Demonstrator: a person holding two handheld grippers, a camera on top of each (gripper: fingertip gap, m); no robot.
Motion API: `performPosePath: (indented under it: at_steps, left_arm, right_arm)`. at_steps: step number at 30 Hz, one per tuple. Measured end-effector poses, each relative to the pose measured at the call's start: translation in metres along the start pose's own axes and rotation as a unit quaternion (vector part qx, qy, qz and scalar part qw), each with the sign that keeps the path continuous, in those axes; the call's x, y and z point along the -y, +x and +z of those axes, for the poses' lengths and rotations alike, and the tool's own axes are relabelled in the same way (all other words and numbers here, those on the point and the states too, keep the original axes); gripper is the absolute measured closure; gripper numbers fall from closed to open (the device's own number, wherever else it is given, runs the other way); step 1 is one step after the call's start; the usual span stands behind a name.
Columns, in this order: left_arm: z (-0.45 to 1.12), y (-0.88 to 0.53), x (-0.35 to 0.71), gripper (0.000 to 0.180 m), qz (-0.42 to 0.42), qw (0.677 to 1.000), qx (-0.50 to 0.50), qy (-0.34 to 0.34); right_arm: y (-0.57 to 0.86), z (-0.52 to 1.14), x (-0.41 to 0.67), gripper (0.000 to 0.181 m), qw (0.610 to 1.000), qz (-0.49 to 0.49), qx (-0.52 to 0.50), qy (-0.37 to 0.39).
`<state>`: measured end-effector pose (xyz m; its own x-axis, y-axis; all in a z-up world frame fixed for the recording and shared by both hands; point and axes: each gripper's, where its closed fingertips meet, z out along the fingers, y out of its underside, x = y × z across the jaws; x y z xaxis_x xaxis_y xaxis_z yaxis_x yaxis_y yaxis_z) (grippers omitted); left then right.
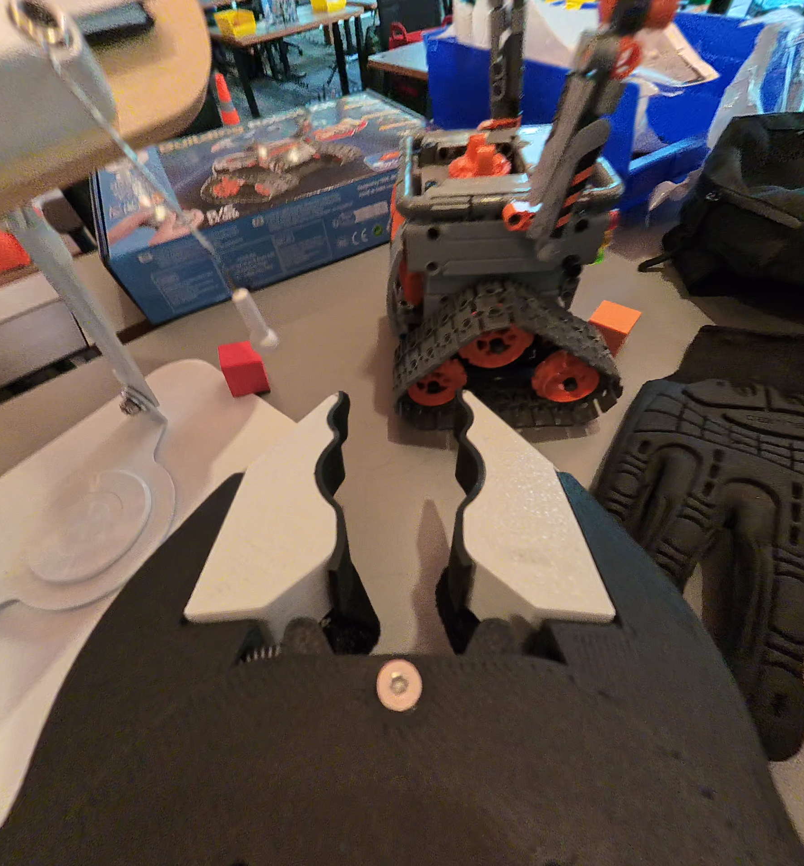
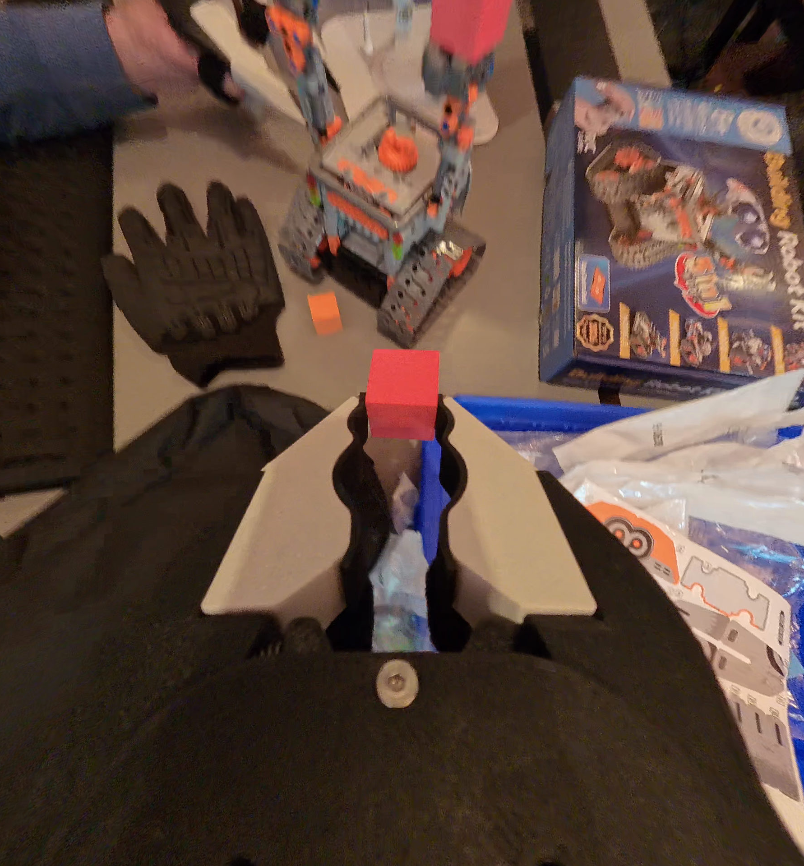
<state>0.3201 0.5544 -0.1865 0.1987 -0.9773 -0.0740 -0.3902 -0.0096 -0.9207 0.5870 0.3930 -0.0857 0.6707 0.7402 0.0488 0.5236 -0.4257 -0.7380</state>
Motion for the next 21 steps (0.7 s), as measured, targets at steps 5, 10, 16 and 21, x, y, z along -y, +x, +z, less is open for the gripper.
performPosePath:
  at_steps: [5,10,16,21]
  left_arm:
    - [-0.016,0.021,0.030,0.136,0.055,0.997,-0.002,0.045]
    - [-0.032,0.050,0.062,0.136,0.091,0.992,-0.033,0.080]
    - [-0.053,0.088,0.058,0.134,0.153,0.981,-0.099,0.067]
    - [-0.087,0.113,0.056,0.128,0.213,0.964,-0.135,0.086]
  right_arm:
    - [-0.057,0.007,0.056,0.153,0.999,-0.020,0.035,0.026]
    - [-0.110,0.025,0.097,0.154,0.998,-0.049,0.030,-0.005]
    - [-0.177,0.095,0.113,0.154,0.998,-0.022,0.026,-0.052]
    - [-0.207,0.154,0.142,0.153,0.994,0.093,0.042,0.042]
